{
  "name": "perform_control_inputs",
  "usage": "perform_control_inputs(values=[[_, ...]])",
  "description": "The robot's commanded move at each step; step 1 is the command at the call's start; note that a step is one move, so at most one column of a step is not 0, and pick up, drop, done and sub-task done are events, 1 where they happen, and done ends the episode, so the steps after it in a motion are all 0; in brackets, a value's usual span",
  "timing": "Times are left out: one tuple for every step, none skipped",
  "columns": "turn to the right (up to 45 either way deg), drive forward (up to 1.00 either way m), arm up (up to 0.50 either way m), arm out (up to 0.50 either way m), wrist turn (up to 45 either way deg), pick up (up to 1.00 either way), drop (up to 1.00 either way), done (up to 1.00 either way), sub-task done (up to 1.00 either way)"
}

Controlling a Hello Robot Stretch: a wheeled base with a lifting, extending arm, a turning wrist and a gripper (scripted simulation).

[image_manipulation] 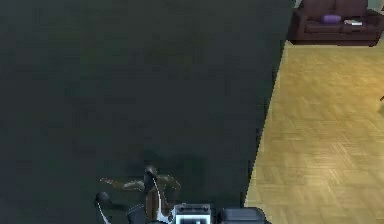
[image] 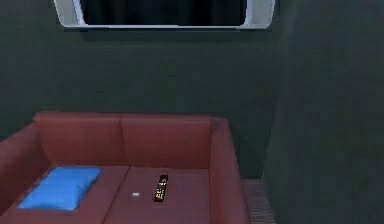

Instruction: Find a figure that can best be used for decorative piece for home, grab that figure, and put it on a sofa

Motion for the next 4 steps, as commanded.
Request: perform_control_inputs(values=[[-45.0,0.00,0.00,0.00,0.0,0.00,0.00,0.00,0.00],[-45.0,0.00,0.00,0.00,0.0,0.00,0.00,0.00,0.00],[-18.0,0.00,0.00,0.00,0.0,0.00,0.00,0.00,0.00],[0.0,0.00,0.00,0.50,0.0,0.00,0.00,0.00,0.00]])
